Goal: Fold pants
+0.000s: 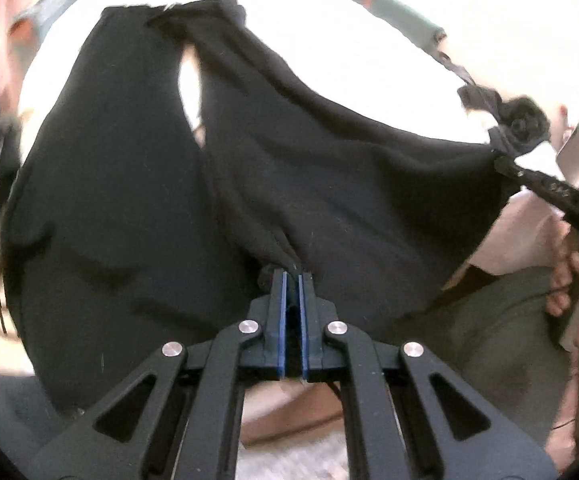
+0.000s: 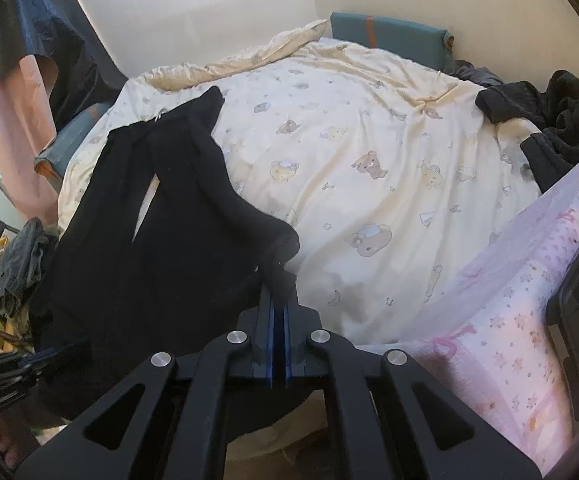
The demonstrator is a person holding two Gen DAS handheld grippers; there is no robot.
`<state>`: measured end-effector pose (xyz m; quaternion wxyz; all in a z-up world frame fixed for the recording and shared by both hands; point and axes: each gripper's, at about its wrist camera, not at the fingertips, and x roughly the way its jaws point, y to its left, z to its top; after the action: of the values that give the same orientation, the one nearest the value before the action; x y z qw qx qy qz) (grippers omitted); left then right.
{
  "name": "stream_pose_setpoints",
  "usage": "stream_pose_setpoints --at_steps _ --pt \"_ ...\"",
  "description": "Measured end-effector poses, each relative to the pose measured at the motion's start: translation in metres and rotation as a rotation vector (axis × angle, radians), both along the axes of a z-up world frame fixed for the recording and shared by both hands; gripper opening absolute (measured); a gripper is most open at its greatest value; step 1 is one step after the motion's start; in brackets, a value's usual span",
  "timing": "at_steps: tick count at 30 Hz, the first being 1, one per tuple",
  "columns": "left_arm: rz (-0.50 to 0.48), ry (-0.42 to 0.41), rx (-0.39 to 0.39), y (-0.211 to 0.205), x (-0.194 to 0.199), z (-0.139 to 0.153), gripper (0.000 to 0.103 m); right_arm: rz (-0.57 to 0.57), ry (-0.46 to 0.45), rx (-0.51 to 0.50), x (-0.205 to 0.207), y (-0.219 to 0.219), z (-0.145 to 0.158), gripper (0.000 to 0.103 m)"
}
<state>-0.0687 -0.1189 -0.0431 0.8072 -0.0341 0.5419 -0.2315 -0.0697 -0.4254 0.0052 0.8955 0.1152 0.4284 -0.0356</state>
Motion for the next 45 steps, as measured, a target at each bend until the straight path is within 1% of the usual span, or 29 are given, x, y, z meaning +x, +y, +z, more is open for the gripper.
stream_pose_setpoints --at_steps 4,6,7,10,12,14,15,17,18,19,20,21,22,25,28,30,31,33,34,36,37,38,39,40,41,42,43,44,45 --pt "-0.087 0.061 0.037 -0.002 -0.024 0.005 0.001 0.044 0.099 -0.013 0.001 -0.006 0.008 0.002" --pt "-0.145 0.144 0.054 -0.013 -0.031 -0.008 0.001 0.082 0.161 -0.062 0.001 -0.005 0.009 0.002" --pt "-0.172 0.155 0.079 -0.017 -0.033 -0.014 0.0 0.096 0.2 -0.091 0.002 -0.003 0.006 0.002" --pt "-0.285 0.225 0.182 -0.038 -0.046 -0.046 0.0 0.184 0.369 -0.105 0.006 0.011 -0.024 0.003" --pt "-0.321 0.281 0.267 -0.047 -0.051 -0.071 0.0 0.227 0.465 -0.108 0.006 0.022 -0.047 0.006" --pt "-0.334 0.288 0.283 -0.049 -0.051 -0.078 0.001 0.261 0.585 -0.157 0.007 0.035 -0.07 0.008" --pt "-0.327 0.268 0.28 -0.049 -0.048 -0.073 0.001 0.277 0.604 -0.157 0.006 0.039 -0.073 0.009" --pt "-0.293 0.219 0.254 -0.042 -0.039 -0.057 0.008 0.302 0.593 -0.162 0.006 0.044 -0.066 0.011" --pt "-0.264 0.187 0.239 -0.037 -0.032 -0.048 0.024 0.306 0.583 -0.172 0.007 0.045 -0.06 0.015" --pt "-0.228 0.151 0.229 -0.034 -0.019 -0.04 0.048 0.306 0.569 -0.167 0.008 0.045 -0.052 0.021" --pt "-0.178 0.107 0.217 -0.026 -0.005 -0.032 0.058 0.308 0.55 -0.153 0.011 0.045 -0.041 0.028" --pt "-0.15 0.083 0.213 -0.021 0.002 -0.028 0.069 0.314 0.529 -0.154 0.014 0.046 -0.03 0.049" --pt "-0.117 0.06 0.213 -0.016 0.013 -0.024 0.069 0.318 0.492 -0.18 0.018 0.048 -0.016 0.067" --pt "-0.034 0.024 0.212 -0.006 0.051 -0.016 0.069 0.297 0.403 -0.264 0.036 0.048 0.011 0.069" --pt "0.052 -0.019 0.22 0.008 0.093 -0.013 0.071 0.301 0.335 -0.195 0.064 0.051 0.022 0.069" --pt "0.108 -0.068 0.253 0.02 0.121 -0.013 0.072 0.297 0.298 -0.187 0.085 0.056 0.021 0.068" --pt "0.139 -0.094 0.265 0.028 0.135 -0.014 0.072 0.292 0.281 -0.22 0.099 0.059 0.017 0.069" --pt "0.202 -0.134 0.266 0.039 0.152 -0.018 0.072 0.288 0.354 -0.19 0.117 0.056 -0.004 0.068" --pt "0.225 -0.135 0.255 0.046 0.155 -0.021 0.072 0.289 0.417 -0.135 0.122 0.053 -0.018 0.068" --pt "0.231 -0.117 0.209 0.058 0.154 -0.032 0.072 0.285 0.551 0.032 0.126 0.046 -0.052 0.067" --pt "0.229 -0.1 0.217 0.061 0.153 -0.037 0.072 0.286 0.6 0.123 0.121 0.041 -0.069 0.066" --pt "0.226 -0.067 0.24 0.063 0.152 -0.043 0.072 0.265 0.635 0.169 0.116 0.037 -0.083 0.066" --pt "0.221 -0.041 0.237 0.064 0.152 -0.046 0.072 0.228 0.665 0.168 0.112 0.03 -0.094 0.066" --pt "0.212 -0.031 0.207 0.065 0.15 -0.045 0.072 0.182 0.687 0.128 0.111 0.022 -0.103 0.066" --pt "0.203 -0.037 0.18 0.066 0.148 -0.044 0.072 0.113 0.707 0.042 0.109 0.012 -0.114 0.066" --pt "0.199 -0.048 0.184 0.065 0.145 -0.041 0.072 0.025 0.71 -0.034 0.109 -0.001 -0.123 0.066" --pt "0.193 -0.062 0.2 0.065 0.142 -0.039 0.072 -0.052 0.716 -0.053 0.108 -0.012 -0.131 0.066" --pt "0.189 -0.072 0.215 0.065 0.141 -0.037 0.072 -0.122 0.748 -0.031 0.105 -0.023 -0.144 0.066" --pt "0.193 -0.072 0.218 0.065 0.139 -0.035 0.072 -0.151 0.767 -0.01 0.103 -0.027 -0.153 0.066"
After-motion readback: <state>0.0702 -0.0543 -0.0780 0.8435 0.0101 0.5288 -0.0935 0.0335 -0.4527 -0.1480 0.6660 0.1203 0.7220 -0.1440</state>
